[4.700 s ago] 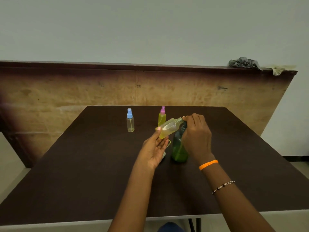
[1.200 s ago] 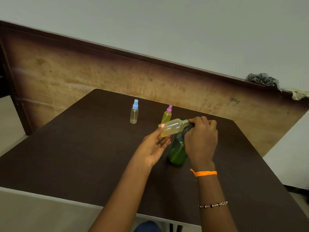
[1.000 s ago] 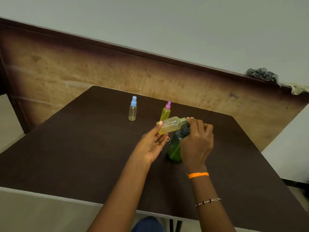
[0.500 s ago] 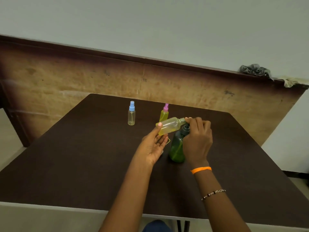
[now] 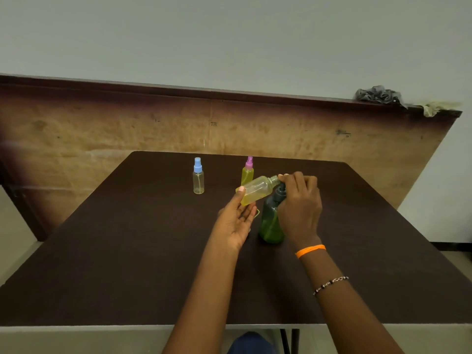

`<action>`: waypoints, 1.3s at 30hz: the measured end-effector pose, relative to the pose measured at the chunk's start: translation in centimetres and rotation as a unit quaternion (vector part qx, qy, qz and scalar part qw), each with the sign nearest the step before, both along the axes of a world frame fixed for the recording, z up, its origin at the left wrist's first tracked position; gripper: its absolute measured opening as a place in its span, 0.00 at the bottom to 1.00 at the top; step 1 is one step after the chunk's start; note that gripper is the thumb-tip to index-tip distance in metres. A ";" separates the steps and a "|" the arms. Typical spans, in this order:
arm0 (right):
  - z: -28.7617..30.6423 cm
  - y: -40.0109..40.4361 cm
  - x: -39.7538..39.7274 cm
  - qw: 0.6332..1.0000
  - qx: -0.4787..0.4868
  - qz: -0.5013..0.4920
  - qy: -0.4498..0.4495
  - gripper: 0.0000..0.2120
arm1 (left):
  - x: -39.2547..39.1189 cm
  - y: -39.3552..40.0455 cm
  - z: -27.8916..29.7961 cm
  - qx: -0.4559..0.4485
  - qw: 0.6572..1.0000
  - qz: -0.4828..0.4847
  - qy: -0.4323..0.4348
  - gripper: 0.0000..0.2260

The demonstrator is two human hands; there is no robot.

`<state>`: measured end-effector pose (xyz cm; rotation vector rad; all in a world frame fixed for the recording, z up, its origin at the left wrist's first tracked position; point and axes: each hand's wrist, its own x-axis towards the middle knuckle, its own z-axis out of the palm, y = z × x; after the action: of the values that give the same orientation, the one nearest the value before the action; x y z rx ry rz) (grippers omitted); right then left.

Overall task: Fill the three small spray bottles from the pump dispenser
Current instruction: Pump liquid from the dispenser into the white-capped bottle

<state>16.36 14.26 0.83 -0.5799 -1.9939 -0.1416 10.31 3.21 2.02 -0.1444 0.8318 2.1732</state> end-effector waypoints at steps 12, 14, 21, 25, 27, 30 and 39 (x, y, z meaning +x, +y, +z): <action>0.1 -0.4 0.2 1.000 0.003 -0.011 0.029 0.15 | -0.1 0.2 0.3 -0.001 1.000 0.003 0.004 0.06; -0.8 -0.4 0.0 0.999 0.011 -0.016 0.035 0.15 | -0.2 0.2 0.3 -0.001 1.000 0.006 0.004 0.05; 2.9 -0.1 0.3 0.999 -0.003 0.030 -0.019 0.08 | 0.1 -0.1 1.0 0.012 1.000 0.000 -0.004 0.05; 2.8 -0.1 0.1 0.999 -0.028 0.044 -0.005 0.07 | 0.1 0.1 0.8 0.017 1.000 -0.003 -0.005 0.05; 1.0 -0.3 -0.1 0.998 -0.021 0.046 0.026 0.12 | 0.0 0.2 0.5 0.015 1.000 -0.005 -0.007 0.05; 0.2 -0.2 -0.2 0.998 -0.006 0.052 0.045 0.13 | -0.1 0.2 0.2 0.012 1.000 -0.003 -0.015 0.05; 2.9 0.3 0.4 0.995 -0.042 0.089 -0.010 0.09 | 0.2 0.1 0.2 0.028 0.999 -0.010 -0.023 0.09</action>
<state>16.77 14.56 3.76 -0.4524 -2.0675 0.0471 10.49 3.27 2.19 -0.1561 0.7420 2.1648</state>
